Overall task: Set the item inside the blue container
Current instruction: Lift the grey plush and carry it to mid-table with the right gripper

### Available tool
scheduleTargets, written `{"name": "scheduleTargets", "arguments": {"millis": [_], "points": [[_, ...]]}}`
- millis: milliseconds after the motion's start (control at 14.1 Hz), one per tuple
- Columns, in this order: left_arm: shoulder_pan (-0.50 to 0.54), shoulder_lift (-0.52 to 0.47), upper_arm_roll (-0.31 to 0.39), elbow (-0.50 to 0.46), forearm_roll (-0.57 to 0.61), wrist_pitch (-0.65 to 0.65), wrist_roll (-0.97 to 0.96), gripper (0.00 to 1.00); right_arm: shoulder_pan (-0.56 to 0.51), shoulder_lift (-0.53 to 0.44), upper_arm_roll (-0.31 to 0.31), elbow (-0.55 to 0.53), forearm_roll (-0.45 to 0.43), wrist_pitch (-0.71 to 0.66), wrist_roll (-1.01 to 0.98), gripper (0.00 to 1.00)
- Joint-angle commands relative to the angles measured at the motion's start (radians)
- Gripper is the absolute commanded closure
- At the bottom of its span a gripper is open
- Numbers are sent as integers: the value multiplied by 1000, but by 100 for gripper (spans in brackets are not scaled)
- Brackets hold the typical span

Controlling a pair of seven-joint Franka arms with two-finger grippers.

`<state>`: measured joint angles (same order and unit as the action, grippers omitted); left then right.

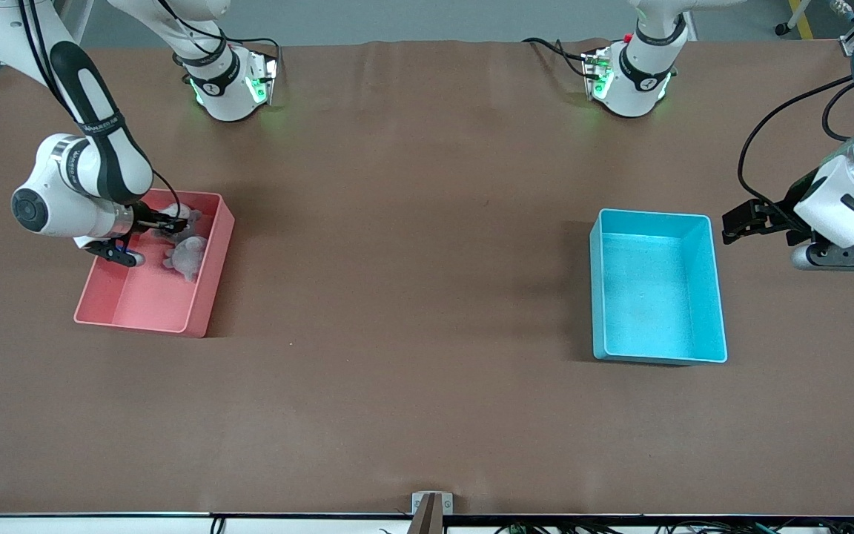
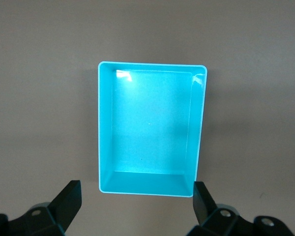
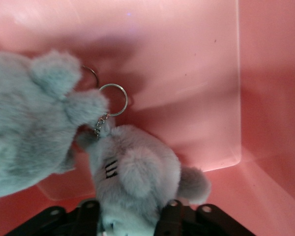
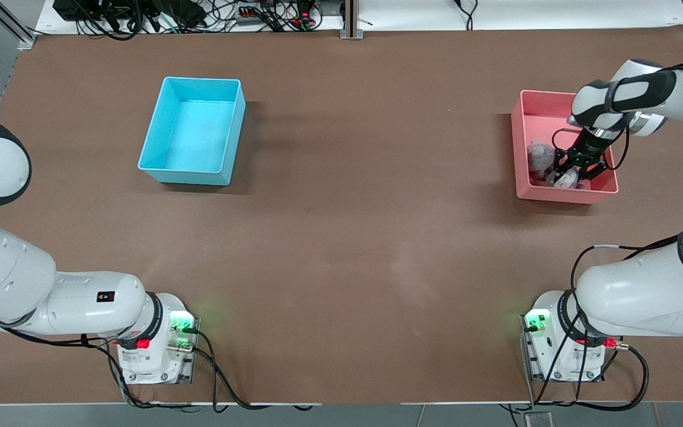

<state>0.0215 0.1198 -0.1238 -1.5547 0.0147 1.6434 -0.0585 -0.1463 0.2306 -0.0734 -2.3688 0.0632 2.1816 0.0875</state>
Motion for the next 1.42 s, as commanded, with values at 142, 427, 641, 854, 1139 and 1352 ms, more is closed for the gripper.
{"name": "scheduleTargets", "arguments": {"millis": [142,427,641,854,1139,1352], "points": [[2,20,1,8,-7,4,22,0,-6,-19,6,250,10,-294,9,97],[-17,38,-7,10,-7,31,8,0,105,-17,12,468,13,-491,239,98],[-29,70,-14,10,-9,52,3,0,220,-17,12,506,111,-482,432,98],[-38,95,-16,-21,-45,105,-24,0,364,-11,12,511,165,-403,654,98],[-60,127,-23,-42,-61,134,-110,0,626,82,12,572,165,-243,1031,98],[-77,184,-28,-44,-62,157,-136,0,770,237,12,682,165,-100,1289,98]]}}
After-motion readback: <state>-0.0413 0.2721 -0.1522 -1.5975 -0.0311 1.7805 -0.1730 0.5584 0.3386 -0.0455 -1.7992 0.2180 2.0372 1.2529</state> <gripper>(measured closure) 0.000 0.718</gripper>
